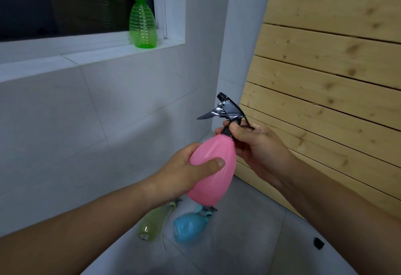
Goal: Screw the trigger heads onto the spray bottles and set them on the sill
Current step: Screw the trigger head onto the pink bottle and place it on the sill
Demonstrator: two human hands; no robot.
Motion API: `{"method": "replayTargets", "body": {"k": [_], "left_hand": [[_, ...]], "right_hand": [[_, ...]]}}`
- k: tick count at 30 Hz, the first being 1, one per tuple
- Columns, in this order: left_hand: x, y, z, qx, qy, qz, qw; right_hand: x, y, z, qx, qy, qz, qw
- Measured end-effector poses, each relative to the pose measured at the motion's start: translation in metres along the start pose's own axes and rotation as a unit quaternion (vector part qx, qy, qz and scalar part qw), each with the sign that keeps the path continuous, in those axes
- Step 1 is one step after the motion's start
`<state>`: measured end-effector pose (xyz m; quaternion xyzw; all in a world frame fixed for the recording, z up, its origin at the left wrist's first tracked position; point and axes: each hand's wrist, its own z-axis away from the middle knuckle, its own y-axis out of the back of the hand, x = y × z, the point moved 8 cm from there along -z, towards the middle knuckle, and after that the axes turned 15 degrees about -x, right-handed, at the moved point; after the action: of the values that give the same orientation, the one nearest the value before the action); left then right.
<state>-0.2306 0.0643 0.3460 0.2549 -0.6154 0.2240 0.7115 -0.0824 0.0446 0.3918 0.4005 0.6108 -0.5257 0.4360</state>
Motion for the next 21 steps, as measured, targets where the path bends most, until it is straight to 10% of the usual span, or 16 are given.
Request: {"method": "replayTargets", "body": {"k": [21], "left_hand": [[0.076,0.13,0.007,0.194,-0.126,0.042,0.972]], "right_hand": [[-0.032,-0.091,-0.096,-0.095,0.07,0.282,0.952]]}}
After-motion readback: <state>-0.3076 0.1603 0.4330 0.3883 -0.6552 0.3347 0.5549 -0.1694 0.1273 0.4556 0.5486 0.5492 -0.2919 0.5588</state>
